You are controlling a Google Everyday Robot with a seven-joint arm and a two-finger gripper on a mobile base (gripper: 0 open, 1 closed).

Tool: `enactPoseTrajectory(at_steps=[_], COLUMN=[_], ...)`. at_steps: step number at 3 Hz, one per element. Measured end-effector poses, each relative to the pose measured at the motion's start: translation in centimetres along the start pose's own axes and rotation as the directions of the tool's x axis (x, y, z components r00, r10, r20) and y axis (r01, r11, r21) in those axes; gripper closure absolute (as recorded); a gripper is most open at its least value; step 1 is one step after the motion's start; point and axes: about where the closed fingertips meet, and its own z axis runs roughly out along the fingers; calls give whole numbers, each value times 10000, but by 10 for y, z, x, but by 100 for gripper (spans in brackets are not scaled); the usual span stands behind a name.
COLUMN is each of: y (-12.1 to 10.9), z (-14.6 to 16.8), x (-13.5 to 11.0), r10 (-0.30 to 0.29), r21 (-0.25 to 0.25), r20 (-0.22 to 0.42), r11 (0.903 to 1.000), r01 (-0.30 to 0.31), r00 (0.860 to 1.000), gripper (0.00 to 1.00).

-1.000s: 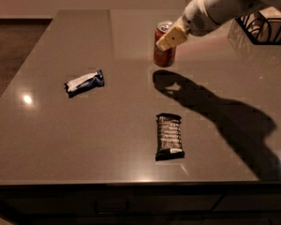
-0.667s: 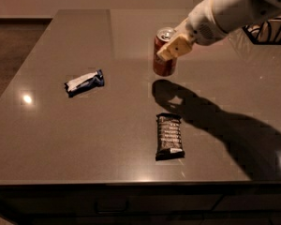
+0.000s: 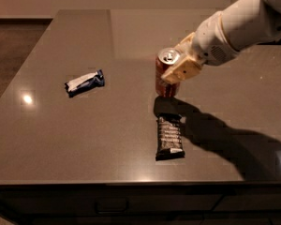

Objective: Move coke can near rxbar chocolate

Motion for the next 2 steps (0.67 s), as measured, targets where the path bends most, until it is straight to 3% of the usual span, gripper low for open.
enactPoseTrajectory(at_steps=[1,2], y=[11,19], z=[3,8], x=[13,24], r10=[31,208], r21=[-633,-1307], r20=[-64,29], r11=[9980,9912], r01=[-35,-202], r00=[10000,9998], gripper=[83,59])
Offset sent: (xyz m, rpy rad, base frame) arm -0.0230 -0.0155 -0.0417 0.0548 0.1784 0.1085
